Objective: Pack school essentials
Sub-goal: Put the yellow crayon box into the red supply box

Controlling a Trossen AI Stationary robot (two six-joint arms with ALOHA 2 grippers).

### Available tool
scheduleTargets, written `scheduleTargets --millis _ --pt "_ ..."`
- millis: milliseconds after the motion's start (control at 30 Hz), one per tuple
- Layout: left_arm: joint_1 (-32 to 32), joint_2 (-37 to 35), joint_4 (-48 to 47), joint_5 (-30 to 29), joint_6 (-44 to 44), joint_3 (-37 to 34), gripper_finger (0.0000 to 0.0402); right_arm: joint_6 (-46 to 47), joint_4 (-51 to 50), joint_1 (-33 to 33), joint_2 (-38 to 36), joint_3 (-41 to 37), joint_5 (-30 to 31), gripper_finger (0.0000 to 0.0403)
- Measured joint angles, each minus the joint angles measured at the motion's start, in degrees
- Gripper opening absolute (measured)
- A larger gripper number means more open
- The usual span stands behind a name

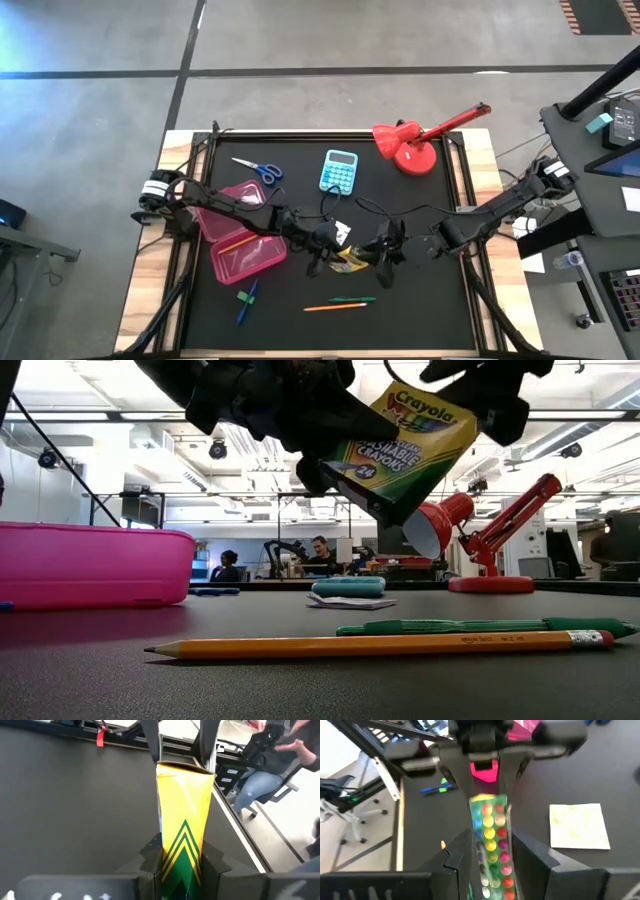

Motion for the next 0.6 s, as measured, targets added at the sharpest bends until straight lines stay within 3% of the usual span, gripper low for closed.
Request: scheduleTargets --millis 267,600 --pt "0.07 0.0 0.33 -0.1 -0.04 -0.02 0.0056 1.3 -1.94 -0.4 -1.98 0.0 -0.33 0.0109" --pt "0.32 -0.08 -1.31 -0.13 -3.1 -0.02 0.0056 8.11 -20.35 -0.68 -6.67 4.21 -0.32 0.0189"
